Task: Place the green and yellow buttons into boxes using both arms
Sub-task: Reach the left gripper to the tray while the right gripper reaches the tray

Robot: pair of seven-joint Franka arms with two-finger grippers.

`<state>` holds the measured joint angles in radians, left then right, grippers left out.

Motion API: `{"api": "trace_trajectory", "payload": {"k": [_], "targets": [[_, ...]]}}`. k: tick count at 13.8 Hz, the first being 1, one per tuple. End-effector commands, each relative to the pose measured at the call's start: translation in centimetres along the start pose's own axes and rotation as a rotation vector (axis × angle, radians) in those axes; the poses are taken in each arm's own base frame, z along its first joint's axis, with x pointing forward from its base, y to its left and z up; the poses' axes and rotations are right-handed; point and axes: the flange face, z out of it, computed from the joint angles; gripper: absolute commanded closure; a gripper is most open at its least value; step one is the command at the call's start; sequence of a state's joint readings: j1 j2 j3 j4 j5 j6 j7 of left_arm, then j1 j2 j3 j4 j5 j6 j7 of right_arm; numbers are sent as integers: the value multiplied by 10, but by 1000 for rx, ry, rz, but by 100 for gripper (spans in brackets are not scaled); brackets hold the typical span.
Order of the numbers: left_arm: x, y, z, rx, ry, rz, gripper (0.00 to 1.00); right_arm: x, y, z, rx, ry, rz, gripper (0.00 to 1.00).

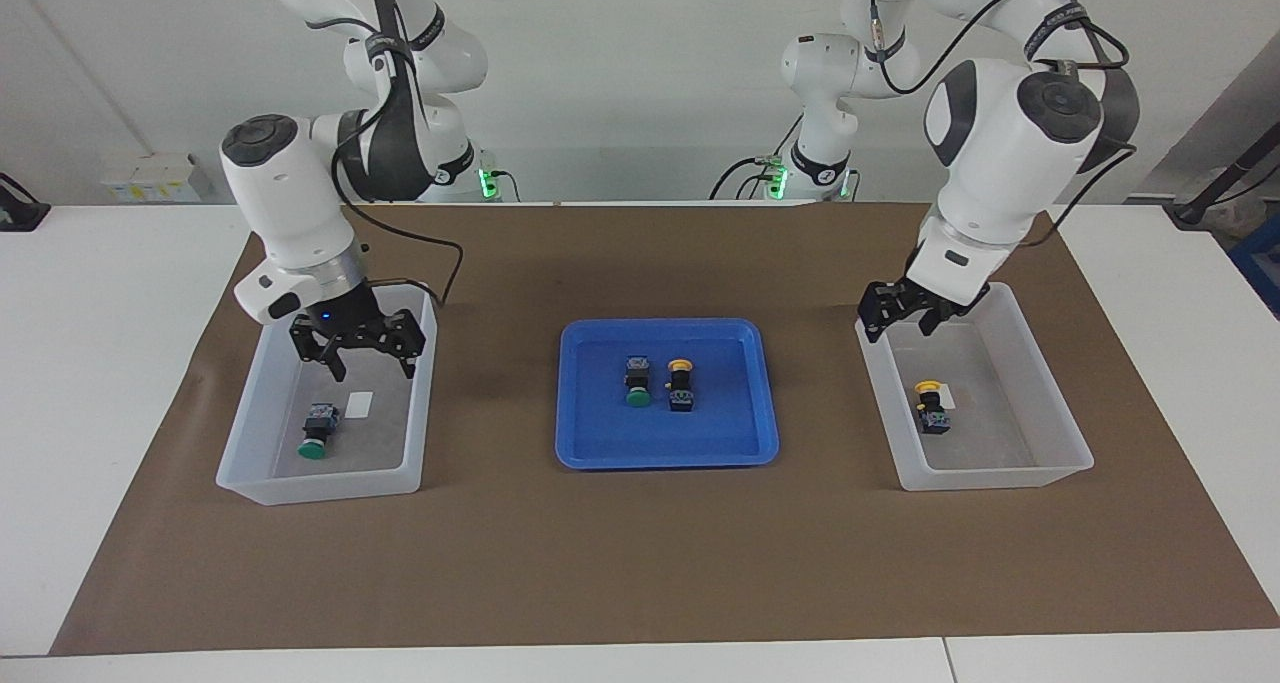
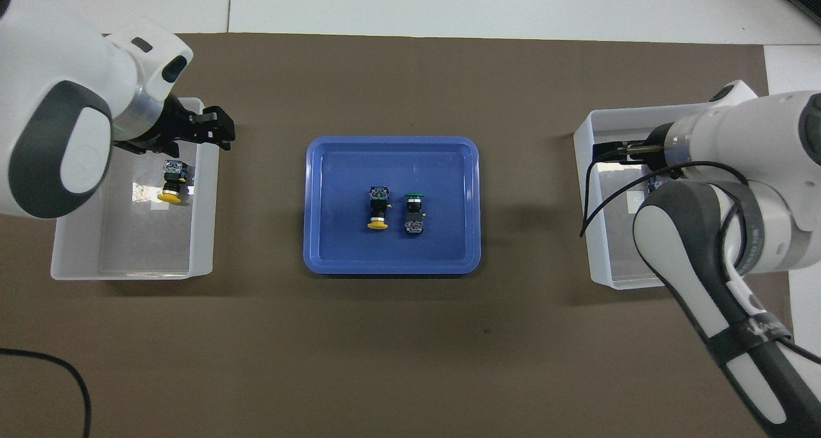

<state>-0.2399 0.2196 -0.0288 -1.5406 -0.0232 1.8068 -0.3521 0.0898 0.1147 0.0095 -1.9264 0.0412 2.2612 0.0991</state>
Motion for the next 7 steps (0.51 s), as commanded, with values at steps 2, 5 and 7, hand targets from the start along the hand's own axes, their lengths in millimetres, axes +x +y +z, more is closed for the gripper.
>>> {"api": "trace_trajectory", "payload": {"k": [2,5,7], "targets": [[-46,47,44,-93,85,-55,24,-1,-64,-9,37,1,50,0],[-70,64,73,-166,116,-57,28,-8,-102,-9,53,6,43,0],[-80,76,87,-193,118,-53,28,-20,-141,5,61,-14,41,0]]}}
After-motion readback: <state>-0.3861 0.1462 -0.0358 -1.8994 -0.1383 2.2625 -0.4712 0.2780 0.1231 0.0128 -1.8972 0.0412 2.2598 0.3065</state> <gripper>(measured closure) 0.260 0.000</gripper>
